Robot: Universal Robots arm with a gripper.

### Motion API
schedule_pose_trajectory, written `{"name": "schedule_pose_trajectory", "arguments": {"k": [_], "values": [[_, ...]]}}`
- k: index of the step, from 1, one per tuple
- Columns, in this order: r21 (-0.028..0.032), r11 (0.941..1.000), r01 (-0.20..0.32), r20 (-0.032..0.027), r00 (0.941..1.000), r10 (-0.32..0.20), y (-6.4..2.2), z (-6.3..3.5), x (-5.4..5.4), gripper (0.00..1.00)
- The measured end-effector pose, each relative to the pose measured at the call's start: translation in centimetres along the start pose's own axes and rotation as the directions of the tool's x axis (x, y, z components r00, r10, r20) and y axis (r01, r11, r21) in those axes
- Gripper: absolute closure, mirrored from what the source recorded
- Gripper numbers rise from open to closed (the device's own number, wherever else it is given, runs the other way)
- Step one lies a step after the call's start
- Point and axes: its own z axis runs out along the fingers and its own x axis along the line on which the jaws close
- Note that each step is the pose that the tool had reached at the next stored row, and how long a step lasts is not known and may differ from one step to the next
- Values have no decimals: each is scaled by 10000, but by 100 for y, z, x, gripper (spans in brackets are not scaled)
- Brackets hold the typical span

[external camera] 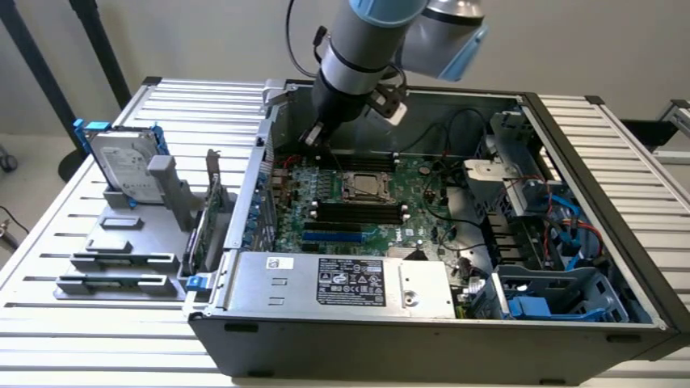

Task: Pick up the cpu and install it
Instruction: 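Install the first cpu locking lever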

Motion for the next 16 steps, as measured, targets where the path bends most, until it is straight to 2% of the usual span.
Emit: {"name": "schedule_pose_trajectory", "arguments": {"k": [2, 4, 12, 16], "values": [[-20, 10000, -63, -81, 9999, 63, -21, 19, -12, 89], [-69, 9999, -122, -185, 9998, 120, -29, 29, -16, 89], [-384, 9986, -365, -659, 9972, 339, -36, 46, -10, 89], [-449, 9974, -570, -800, 9954, 533, -49, 50, -18, 89]]}}
